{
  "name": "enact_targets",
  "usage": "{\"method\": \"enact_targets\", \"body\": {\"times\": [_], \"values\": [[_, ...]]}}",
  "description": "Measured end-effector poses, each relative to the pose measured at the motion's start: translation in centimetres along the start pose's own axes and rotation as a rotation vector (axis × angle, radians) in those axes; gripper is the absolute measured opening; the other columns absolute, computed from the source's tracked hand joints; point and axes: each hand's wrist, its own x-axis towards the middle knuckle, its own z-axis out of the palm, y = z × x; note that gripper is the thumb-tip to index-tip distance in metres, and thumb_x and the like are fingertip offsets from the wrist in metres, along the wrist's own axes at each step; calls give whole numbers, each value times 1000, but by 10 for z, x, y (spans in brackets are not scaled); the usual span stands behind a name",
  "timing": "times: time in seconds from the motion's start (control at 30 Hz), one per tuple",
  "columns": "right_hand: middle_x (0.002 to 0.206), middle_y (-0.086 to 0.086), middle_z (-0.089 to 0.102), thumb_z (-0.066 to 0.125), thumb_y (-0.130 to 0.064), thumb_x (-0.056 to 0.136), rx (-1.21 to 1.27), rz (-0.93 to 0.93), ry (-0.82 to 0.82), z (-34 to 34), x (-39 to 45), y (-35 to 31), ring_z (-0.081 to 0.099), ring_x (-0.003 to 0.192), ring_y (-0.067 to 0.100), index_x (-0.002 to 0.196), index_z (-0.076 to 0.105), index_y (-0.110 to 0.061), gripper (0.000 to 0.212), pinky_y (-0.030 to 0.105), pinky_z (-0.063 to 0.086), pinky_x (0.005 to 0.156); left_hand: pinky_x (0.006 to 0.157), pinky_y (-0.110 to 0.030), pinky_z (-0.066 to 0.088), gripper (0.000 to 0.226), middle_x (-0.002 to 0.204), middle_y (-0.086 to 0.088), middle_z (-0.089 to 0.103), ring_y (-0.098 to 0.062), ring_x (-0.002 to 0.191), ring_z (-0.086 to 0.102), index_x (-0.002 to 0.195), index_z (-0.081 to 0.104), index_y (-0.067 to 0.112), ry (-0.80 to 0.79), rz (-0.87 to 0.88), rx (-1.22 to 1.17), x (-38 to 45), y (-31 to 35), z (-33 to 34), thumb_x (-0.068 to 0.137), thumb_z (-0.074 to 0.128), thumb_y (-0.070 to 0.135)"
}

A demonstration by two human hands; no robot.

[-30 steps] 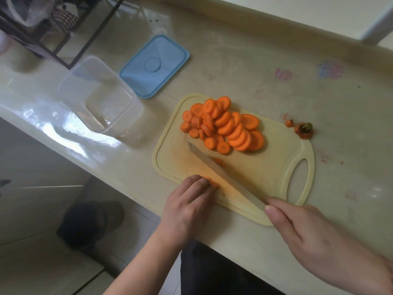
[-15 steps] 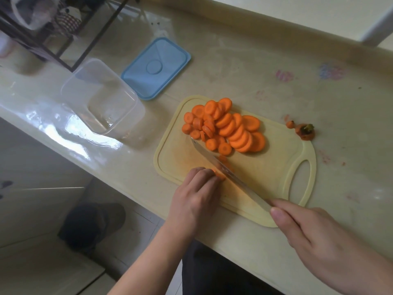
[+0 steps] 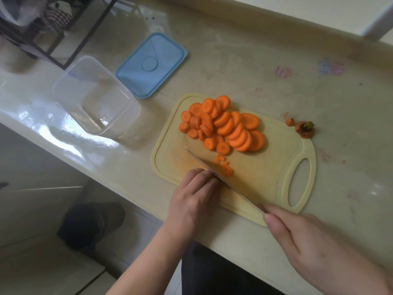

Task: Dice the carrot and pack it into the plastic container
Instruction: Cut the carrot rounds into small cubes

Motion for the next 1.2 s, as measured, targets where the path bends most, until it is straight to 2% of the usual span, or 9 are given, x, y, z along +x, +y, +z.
{"method": "enact_targets", "body": {"times": [0.13,0.27,0.4,0.5,0.6,0.7,0.9,1.07,1.2], "values": [[62,-1,52,15,-65,90,-30,-72,23,-3,14,-4,51,56,17,89,53,-21,58,25,34,51,87,-36,55,13,107,-12,72,-31,99,67,102,77,0,-28,17,15,-1,-4,-2,94,70,7],[68,6,55,16,-68,88,13,-16,34,-6,5,0,53,56,17,92,56,-18,65,30,42,55,87,-36,56,13,102,-14,71,-31,99,67,99,76,-3,-22,32,26,-3,-5,-6,95,68,8],[59,-4,53,19,-69,85,63,-12,40,-5,-2,-6,51,53,12,88,55,-44,44,17,36,50,89,-37,54,16,106,-16,70,-34,101,66,101,75,-4,-7,44,-13,-4,-4,-8,96,64,7],[62,-9,59,18,-72,81,74,19,22,-7,-7,-8,58,59,7,102,58,-51,49,13,38,52,86,-38,54,16,105,-17,70,-35,98,64,98,75,-6,4,65,-27,-5,-4,-8,94,64,5],[78,-13,69,14,-78,79,73,41,5,-5,-13,-2,64,74,2,114,50,-61,53,18,48,68,84,-41,54,14,108,-16,71,-36,98,65,102,75,-5,-16,45,-35,-9,-5,-7,95,66,4],[89,-7,72,13,-81,78,66,47,-17,0,-16,5,66,81,0,107,45,-71,45,26,51,77,84,-43,55,14,110,-16,71,-36,102,67,104,75,-5,-21,31,-37,-9,-5,-5,93,69,2],[86,-16,68,8,-79,77,34,63,-17,7,-15,8,63,82,-2,112,47,-59,56,20,49,74,90,-39,56,14,112,-13,72,-31,106,68,105,76,-2,8,17,-49,-9,-4,-4,94,69,3],[74,-6,60,3,-77,80,-7,24,60,24,0,1,58,78,8,112,37,-54,52,22,45,69,91,-36,57,19,113,-10,73,-29,107,69,107,77,1,19,0,-67,-10,-4,-5,89,74,-3],[85,-25,62,5,-81,77,62,54,98,24,-8,0,59,81,2,105,44,-64,50,16,42,68,87,-31,58,10,106,-7,74,-22,102,70,97,77,1,-4,-15,-102,-8,-9,-16,89,72,0]]}}
